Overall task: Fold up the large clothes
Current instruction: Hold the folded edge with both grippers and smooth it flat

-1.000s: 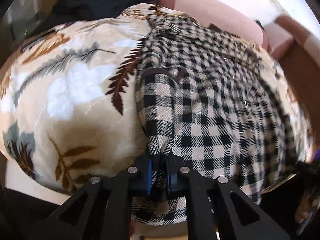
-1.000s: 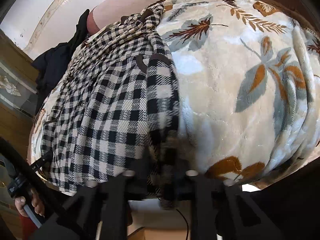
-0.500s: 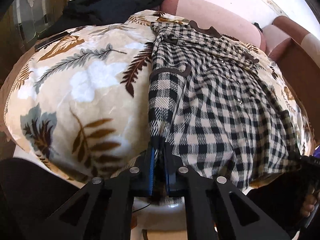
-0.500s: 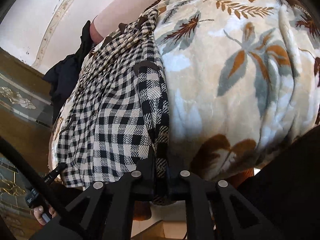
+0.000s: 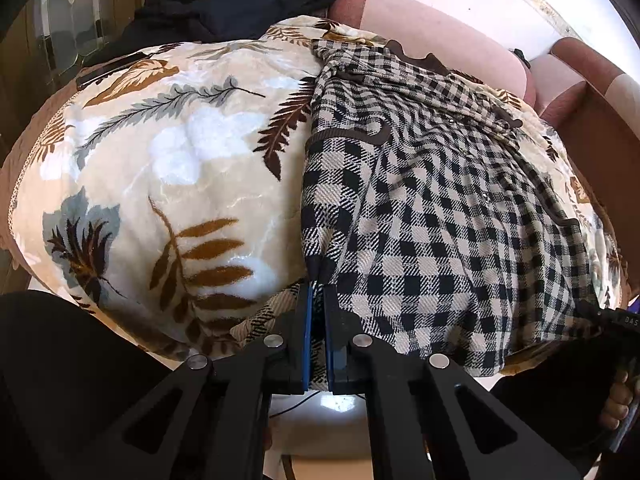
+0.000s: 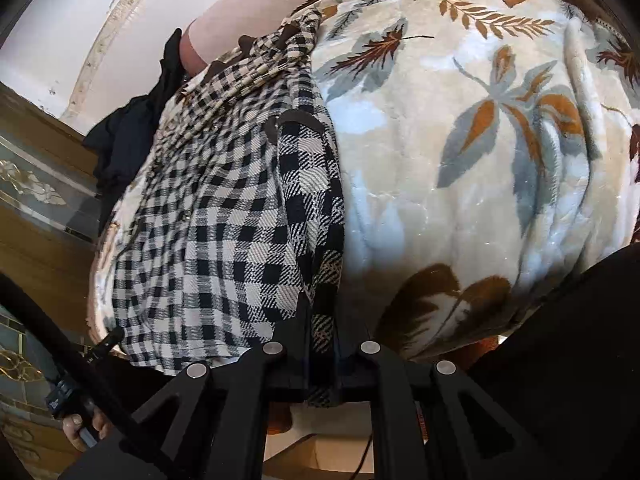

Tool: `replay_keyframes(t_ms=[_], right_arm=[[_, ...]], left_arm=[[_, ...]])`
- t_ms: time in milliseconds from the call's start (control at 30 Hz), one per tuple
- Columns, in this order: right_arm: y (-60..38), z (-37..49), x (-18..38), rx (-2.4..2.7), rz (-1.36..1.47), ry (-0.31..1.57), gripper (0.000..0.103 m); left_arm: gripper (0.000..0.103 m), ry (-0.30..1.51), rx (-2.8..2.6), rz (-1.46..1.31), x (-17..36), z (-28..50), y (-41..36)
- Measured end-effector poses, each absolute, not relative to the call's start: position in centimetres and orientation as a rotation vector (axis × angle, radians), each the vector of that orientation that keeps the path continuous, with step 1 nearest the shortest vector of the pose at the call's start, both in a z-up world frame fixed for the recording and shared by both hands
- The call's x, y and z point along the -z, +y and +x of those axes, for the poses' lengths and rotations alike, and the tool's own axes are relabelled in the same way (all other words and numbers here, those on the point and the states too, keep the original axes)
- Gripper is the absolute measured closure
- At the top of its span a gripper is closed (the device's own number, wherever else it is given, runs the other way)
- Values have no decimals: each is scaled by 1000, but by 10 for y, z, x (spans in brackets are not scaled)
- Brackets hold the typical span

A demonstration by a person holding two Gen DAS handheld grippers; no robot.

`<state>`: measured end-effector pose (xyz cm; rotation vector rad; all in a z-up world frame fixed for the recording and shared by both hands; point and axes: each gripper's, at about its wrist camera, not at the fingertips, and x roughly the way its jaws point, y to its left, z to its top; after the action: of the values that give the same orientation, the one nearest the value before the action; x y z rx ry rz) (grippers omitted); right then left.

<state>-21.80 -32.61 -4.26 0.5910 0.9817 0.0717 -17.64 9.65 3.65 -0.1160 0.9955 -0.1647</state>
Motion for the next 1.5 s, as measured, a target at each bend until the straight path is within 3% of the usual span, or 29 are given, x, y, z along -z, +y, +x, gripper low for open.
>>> replay_keyframes(t_ms=[767, 1167, 1500], right_arm=[[-271, -232, 23, 208, 135, 1010, 89], [-265, -244, 20, 241, 86, 1001, 86], [-256, -253, 11, 260, 18, 957, 78]], left_arm=[[99, 981, 141, -73, -37, -191, 95], [99, 990, 130, -118, -40, -207, 110], [99, 975, 125, -127, -46, -209, 112]])
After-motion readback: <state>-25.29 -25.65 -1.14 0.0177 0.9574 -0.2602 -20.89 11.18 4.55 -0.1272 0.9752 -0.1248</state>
